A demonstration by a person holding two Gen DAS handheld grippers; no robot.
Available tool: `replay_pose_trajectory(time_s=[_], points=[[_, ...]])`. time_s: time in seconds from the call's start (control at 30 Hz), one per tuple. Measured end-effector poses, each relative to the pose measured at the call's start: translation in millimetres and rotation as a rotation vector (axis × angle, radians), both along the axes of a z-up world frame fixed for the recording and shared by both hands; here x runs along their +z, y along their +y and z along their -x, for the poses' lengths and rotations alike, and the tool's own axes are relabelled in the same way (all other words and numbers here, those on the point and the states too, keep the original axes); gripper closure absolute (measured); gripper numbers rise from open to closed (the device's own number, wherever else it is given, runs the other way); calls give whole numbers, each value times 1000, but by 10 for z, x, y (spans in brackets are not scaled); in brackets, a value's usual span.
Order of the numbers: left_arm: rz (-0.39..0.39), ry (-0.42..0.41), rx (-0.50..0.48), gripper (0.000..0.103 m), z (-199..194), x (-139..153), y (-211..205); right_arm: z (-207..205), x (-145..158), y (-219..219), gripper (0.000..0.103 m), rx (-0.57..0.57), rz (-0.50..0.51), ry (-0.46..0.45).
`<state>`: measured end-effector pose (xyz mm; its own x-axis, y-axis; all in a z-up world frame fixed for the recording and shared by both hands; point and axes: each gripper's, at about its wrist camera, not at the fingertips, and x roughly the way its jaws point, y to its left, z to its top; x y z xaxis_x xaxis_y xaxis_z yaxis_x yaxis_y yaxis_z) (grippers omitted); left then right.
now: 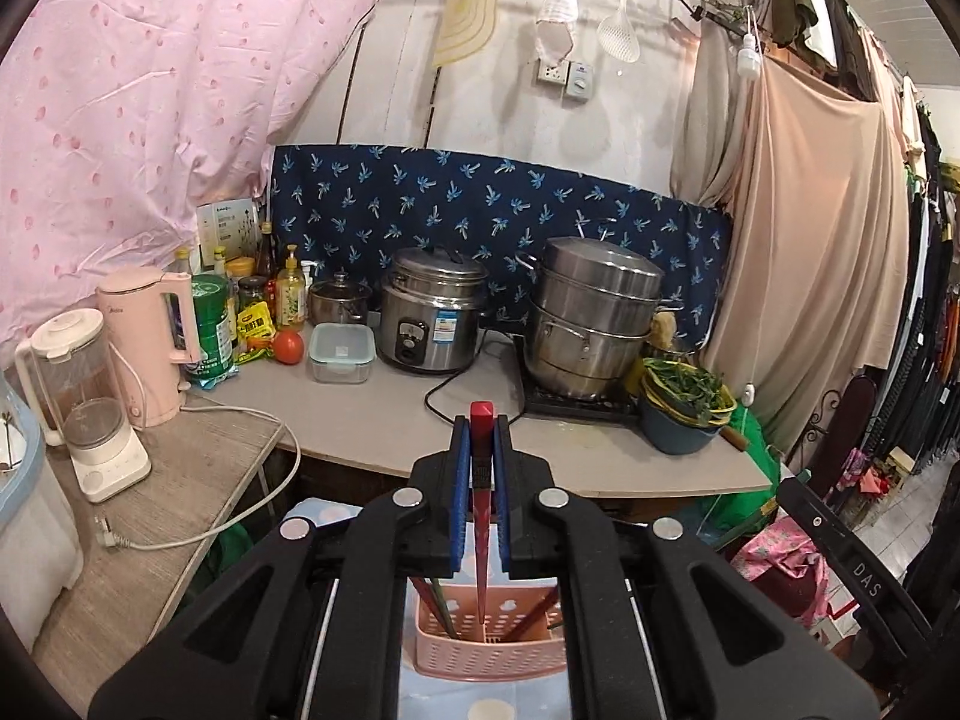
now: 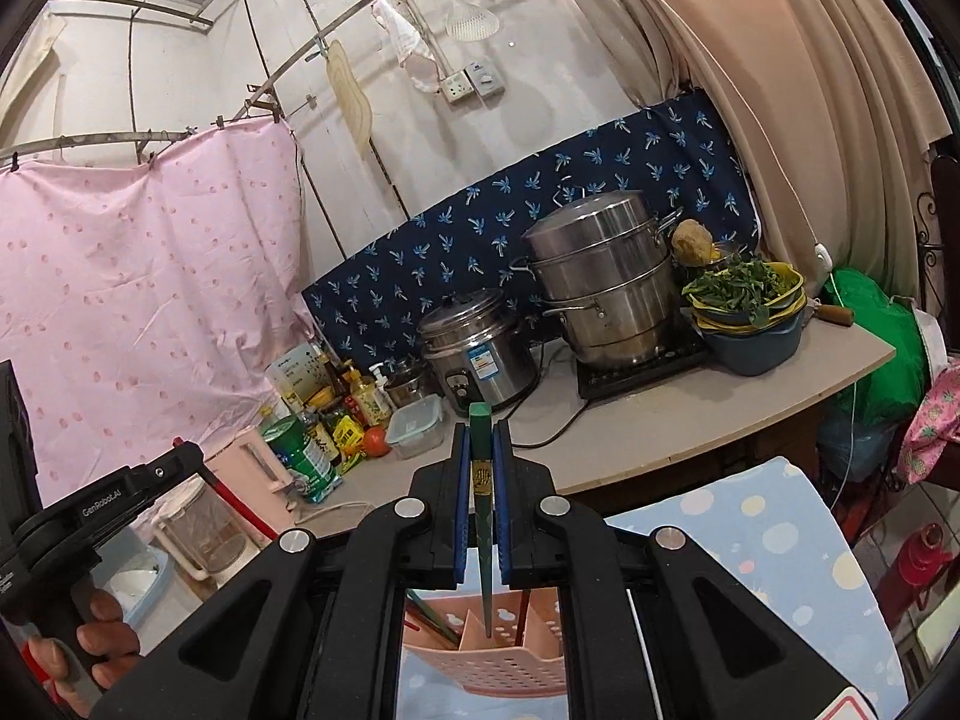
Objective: Organize utensils
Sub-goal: 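Lower both chopsticks into the pink basket and open both tools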
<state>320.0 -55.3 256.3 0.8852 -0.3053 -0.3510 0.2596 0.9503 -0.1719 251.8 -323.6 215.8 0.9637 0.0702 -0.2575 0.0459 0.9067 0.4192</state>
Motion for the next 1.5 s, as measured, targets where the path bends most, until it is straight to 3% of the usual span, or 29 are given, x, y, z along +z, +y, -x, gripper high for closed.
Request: replay_pose_trajectory(time_s=[0.4, 0.67, 0.77, 0.8, 0.83, 1.0, 1.13, 1.5], points=[[-35, 153, -7, 96, -448, -819, -79, -561, -737, 103, 96, 36, 14, 176], [-49, 174, -13, 95, -451, -986, -133, -639, -904, 179, 95, 56, 32, 220], [-66, 162, -7, 82, -387, -1000, -156, -583, -908, 200, 90, 51, 39, 220], [-66, 160, -3, 66, -355, -1001, -152, -564, -899, 210, 90, 52, 43, 217], [-65, 154, 3, 56, -329, -996, -148, -532, -885, 220, 90, 52, 45, 214], [-87, 148, -1, 53, -113, -978, -124, -269, -790, 259, 82, 58, 57, 200], [-134, 147, 3, 39, 173, -1050, -105, 41, -762, 349, 78, 73, 96, 205], [-202, 264, -3, 39, 961, -1641, 81, 983, -1215, 526, 78, 123, 103, 331]])
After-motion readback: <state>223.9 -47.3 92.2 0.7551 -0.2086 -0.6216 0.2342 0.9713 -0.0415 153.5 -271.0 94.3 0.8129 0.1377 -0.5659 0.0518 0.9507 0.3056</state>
